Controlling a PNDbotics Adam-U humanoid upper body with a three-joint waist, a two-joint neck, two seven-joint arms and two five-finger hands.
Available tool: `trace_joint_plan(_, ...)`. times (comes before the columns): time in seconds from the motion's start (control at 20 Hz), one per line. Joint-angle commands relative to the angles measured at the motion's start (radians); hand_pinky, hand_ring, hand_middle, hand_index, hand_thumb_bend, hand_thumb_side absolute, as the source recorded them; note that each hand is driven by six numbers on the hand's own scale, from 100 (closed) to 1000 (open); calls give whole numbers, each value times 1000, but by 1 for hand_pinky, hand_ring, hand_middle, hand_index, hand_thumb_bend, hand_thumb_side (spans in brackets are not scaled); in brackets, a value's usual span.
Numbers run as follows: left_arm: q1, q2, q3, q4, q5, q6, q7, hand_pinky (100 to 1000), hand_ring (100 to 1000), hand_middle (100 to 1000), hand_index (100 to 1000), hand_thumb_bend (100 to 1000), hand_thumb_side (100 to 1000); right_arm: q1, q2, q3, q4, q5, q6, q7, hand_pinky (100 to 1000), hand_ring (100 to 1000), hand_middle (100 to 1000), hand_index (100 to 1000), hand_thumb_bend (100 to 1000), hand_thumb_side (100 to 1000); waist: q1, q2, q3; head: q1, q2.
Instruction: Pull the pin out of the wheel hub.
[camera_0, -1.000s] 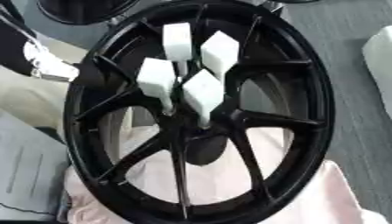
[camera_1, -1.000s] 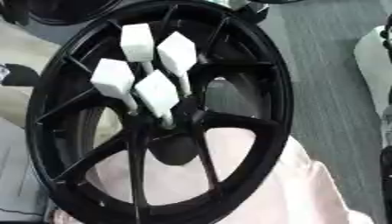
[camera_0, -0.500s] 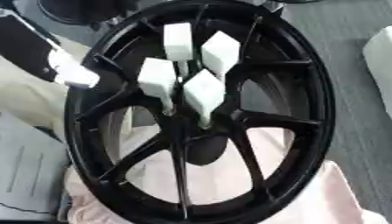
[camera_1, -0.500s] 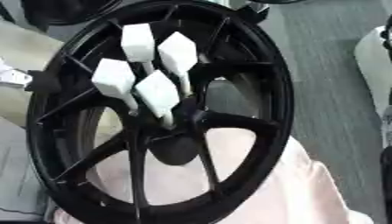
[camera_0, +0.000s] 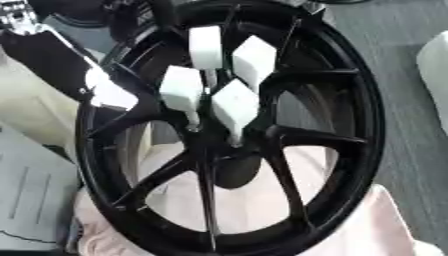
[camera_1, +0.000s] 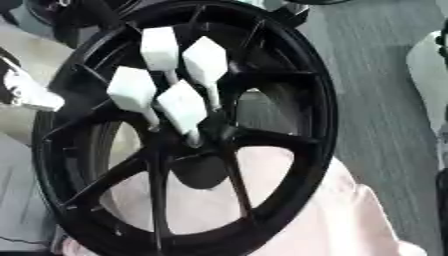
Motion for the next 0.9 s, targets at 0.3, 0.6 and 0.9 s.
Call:
trace_joint_plan(0.3,-7,9,2,-8,-16,16,-21,601,636,667,802,625,332,-9,-21,1,-23,4,2,2,853,752,644,709,312,536,-8,-23,1,4,-3)
trace_joint_plan(0.6,-5,-1,-3,-3,-21,33,-22,639,682,692,808,622,333,-9,-20,2,-22,5,2,2,853,752,645,709,311,538,-10,-22,0,5,-4)
trace_joint_plan(0.9,-15,-23,-22,19,-28,52,-18,630,671,686,804,590,314,-9,-19,2,-22,5,2,2,853,752,645,709,311,539,-12,-21,0,5,-3)
